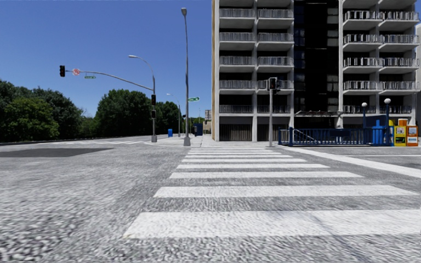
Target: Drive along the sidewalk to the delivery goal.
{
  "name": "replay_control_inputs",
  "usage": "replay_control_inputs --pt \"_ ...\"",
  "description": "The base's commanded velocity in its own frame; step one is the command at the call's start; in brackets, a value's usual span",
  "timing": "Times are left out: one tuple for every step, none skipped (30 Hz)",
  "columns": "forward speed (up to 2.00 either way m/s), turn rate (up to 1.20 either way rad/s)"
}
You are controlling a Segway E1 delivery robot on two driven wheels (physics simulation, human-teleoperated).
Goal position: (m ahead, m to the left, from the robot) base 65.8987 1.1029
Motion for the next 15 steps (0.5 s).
replay_control_inputs --pt "2.0 0.0" --pt "2.0 0.0" --pt "2.0 0.0" --pt "2.0 0.0" --pt "2.0 0.0" --pt "2.0 0.0" --pt "2.0 0.0" --pt "2.0 0.0" --pt "2.0 0.0" --pt "2.0 0.0" --pt "2.0 0.0" --pt "2.0 0.0" --pt "2.0 0.0" --pt "2.0 0.0" --pt "2.0 0.0"
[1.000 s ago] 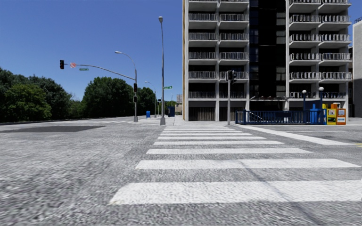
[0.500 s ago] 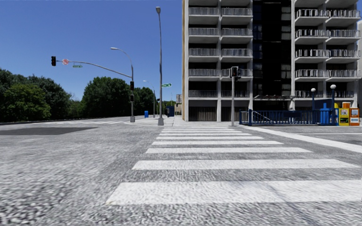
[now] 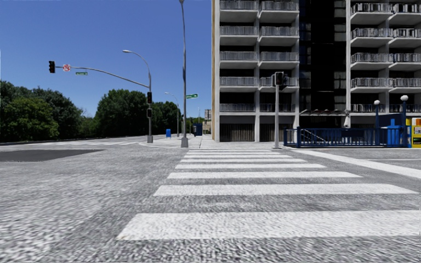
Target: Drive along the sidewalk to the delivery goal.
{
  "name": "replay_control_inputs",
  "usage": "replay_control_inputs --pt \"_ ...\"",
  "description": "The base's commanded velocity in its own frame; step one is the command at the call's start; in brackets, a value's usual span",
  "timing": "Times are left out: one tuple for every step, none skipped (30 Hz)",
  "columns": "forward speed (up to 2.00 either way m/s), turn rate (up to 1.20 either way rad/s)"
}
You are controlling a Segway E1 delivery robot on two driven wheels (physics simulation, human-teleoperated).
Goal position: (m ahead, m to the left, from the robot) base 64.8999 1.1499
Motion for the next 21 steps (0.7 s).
replay_control_inputs --pt "2.0 0.0" --pt "2.0 0.0" --pt "2.0 0.0" --pt "2.0 0.0" --pt "2.0 0.0" --pt "2.0 0.0" --pt "2.0 0.0" --pt "2.0 0.0" --pt "2.0 0.0" --pt "2.0 0.0" --pt "2.0 0.0" --pt "2.0 0.0" --pt "2.0 0.0" --pt "2.0 0.0" --pt "2.0 0.0" --pt "2.0 0.0" --pt "2.0 0.0" --pt "2.0 0.0" --pt "2.0 0.0" --pt "2.0 0.0" --pt "2.0 0.0"
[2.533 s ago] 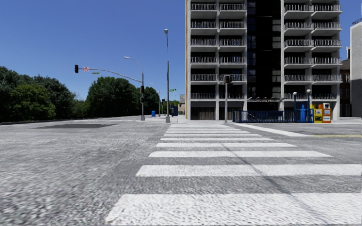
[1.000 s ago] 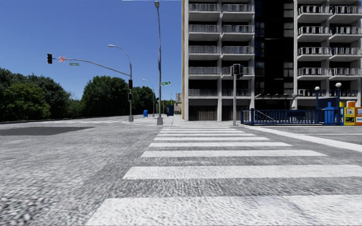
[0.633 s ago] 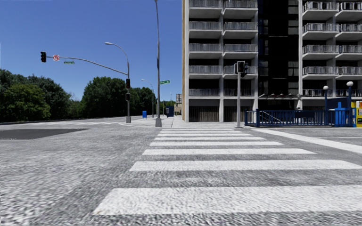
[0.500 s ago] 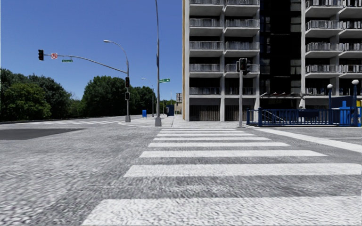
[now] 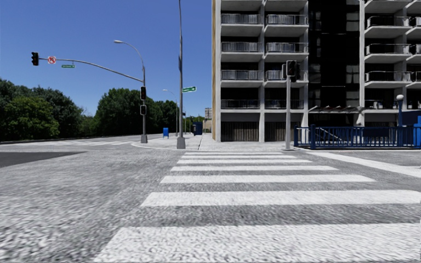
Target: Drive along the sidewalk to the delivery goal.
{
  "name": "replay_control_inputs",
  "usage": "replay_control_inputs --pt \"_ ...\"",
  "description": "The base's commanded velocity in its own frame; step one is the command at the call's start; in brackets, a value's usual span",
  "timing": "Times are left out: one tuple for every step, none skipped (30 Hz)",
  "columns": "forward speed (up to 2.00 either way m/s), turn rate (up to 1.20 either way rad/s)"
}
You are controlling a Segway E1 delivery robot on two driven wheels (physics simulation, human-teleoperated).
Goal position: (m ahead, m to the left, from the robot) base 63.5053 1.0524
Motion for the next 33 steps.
replay_control_inputs --pt "2.0 0.0" --pt "2.0 0.0" --pt "2.0 0.0" --pt "2.0 0.0" --pt "2.0 0.0" --pt "2.0 0.0" --pt "2.0 0.0" --pt "2.0 0.0" --pt "2.0 0.0" --pt "2.0 0.0" --pt "2.0 0.0" --pt "2.0 0.0" --pt "2.0 0.0" --pt "2.0 0.0" --pt "2.0 0.0" --pt "2.0 0.0" --pt "2.0 0.0" --pt "2.0 0.0" --pt "2.0 0.0" --pt "2.0 0.0" --pt "2.0 0.0" --pt "2.0 0.0" --pt "2.0 0.0" --pt "2.0 0.0" --pt "2.0 0.0" --pt "2.0 0.0" --pt "2.0 0.0" --pt "2.0 0.0" --pt "2.0 0.0" --pt "2.0 0.0" --pt "2.0 0.0" --pt "2.0 0.0" --pt "2.0 0.0"
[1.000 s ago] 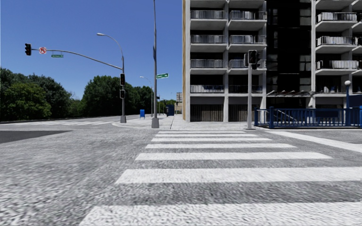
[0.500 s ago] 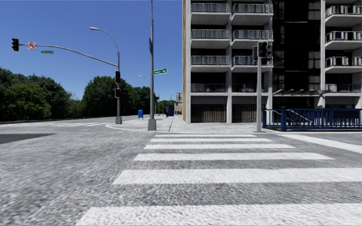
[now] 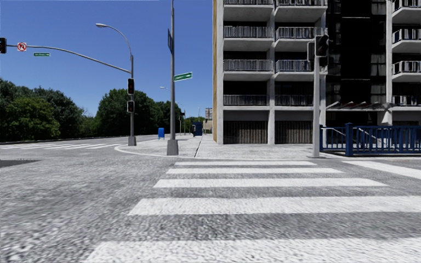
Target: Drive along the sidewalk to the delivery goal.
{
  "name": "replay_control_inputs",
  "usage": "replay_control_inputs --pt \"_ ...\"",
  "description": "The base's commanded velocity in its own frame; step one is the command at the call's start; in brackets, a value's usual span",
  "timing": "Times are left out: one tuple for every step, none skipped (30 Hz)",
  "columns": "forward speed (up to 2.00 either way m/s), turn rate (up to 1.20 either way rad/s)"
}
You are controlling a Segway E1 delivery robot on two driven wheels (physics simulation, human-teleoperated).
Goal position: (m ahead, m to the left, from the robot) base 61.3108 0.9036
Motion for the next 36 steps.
replay_control_inputs --pt "2.0 0.0" --pt "2.0 0.0" --pt "2.0 0.0" --pt "2.0 0.0" --pt "2.0 0.0" --pt "2.0 0.0" --pt "2.0 0.0" --pt "2.0 0.0" --pt "2.0 0.0" --pt "2.0 0.0" --pt "2.0 0.0" --pt "2.0 0.0" --pt "2.0 0.0" --pt "2.0 0.0" --pt "2.0 0.0" --pt "2.0 0.0" --pt "2.0 0.0" --pt "2.0 0.0" --pt "2.0 0.0" --pt "2.0 0.0" --pt "2.0 0.0" --pt "2.0 0.0" --pt "2.0 0.0" --pt "2.0 0.0" --pt "2.0 0.0" --pt "2.0 0.0" --pt "2.0 0.0" --pt "2.0 0.0" --pt "2.0 0.0" --pt "2.0 0.0" --pt "2.0 0.0" --pt "2.0 0.0" --pt "2.0 0.0" --pt "2.0 0.0" --pt "2.0 0.02" --pt "2.0 0.09"
